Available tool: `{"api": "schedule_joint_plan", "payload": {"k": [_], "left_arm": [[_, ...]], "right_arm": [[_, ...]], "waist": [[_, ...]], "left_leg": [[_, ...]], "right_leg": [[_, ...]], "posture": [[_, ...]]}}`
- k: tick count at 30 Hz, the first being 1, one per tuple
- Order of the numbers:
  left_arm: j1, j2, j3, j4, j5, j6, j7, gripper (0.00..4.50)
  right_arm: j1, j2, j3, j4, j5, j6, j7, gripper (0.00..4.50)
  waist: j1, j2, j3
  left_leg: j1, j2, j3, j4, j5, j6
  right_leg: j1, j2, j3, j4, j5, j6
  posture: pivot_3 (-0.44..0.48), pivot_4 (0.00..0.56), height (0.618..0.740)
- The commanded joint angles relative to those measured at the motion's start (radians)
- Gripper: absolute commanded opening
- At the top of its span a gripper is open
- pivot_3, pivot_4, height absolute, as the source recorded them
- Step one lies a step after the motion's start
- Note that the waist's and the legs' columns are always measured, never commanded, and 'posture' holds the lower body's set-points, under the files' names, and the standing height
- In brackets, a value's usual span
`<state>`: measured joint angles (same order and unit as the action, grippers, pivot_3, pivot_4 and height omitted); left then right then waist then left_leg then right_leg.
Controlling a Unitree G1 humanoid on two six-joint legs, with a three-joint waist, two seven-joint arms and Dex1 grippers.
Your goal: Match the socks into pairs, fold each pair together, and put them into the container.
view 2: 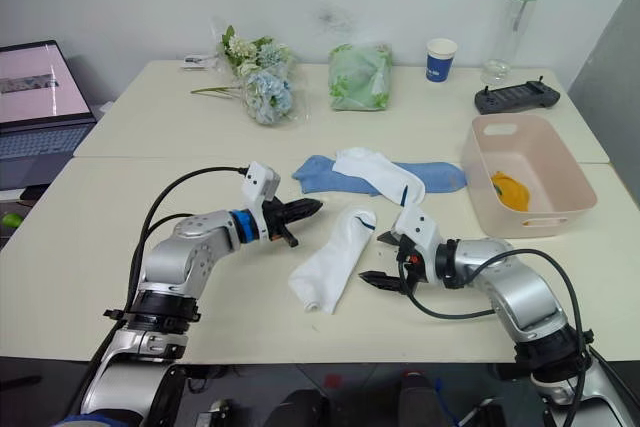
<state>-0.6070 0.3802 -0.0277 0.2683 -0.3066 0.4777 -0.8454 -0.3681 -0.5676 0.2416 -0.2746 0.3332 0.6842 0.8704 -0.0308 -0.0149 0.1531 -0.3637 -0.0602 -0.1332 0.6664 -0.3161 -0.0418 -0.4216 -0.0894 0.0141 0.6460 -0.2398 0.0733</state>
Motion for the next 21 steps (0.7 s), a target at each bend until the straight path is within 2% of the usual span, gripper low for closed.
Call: {"api": "schedule_joint_plan", "payload": {"k": [1,7,14,17,21], "left_arm": [[-0.075,-0.016,-0.055,0.064,0.053,-0.089,-0.030,0.89],[-0.172,-0.030,-0.142,0.256,0.149,-0.199,-0.082,2.69],[-0.246,-0.063,-0.187,0.425,0.221,-0.279,-0.122,2.69],[-0.253,-0.075,-0.180,0.443,0.216,-0.291,-0.157,2.10],[-0.246,-0.079,-0.184,0.429,0.214,-0.283,-0.212,0.90]], "right_arm": [[-0.018,0.002,-0.013,-0.022,0.007,-0.006,-0.001,4.47],[-0.002,-0.006,-0.027,-0.041,0.007,-0.004,-0.016,4.47],[0.017,0.002,-0.063,-0.080,0.020,0.005,-0.060,4.47],[0.018,0.014,-0.086,-0.088,0.021,0.006,-0.089,4.47],[0.025,0.022,-0.104,-0.085,0.015,0.003,-0.115,4.47]], "waist": [[0.001,0.000,0.000],[-0.002,0.000,0.000],[-0.001,0.000,0.000],[-0.003,0.000,0.000],[-0.003,0.000,0.000]], "left_leg": [[0.000,0.000,0.000,0.000,0.000,0.000],[0.000,0.000,0.001,0.000,0.000,0.000],[0.000,0.000,0.001,0.000,0.000,0.000],[0.000,0.000,0.001,0.000,0.000,0.000],[0.000,0.000,0.001,0.000,0.000,0.000]], "right_leg": [[0.000,0.000,0.000,0.000,0.000,0.000],[0.000,0.000,0.000,0.000,0.000,0.000],[0.000,0.000,0.000,0.000,0.000,0.000],[0.000,0.000,0.000,0.000,0.000,0.000],[0.000,0.000,0.000,0.001,0.000,0.000]], "posture": [[0.000,0.150,0.740],[0.000,0.150,0.740],[0.000,0.150,0.740],[0.000,0.150,0.740],[0.000,0.150,0.740]]}}
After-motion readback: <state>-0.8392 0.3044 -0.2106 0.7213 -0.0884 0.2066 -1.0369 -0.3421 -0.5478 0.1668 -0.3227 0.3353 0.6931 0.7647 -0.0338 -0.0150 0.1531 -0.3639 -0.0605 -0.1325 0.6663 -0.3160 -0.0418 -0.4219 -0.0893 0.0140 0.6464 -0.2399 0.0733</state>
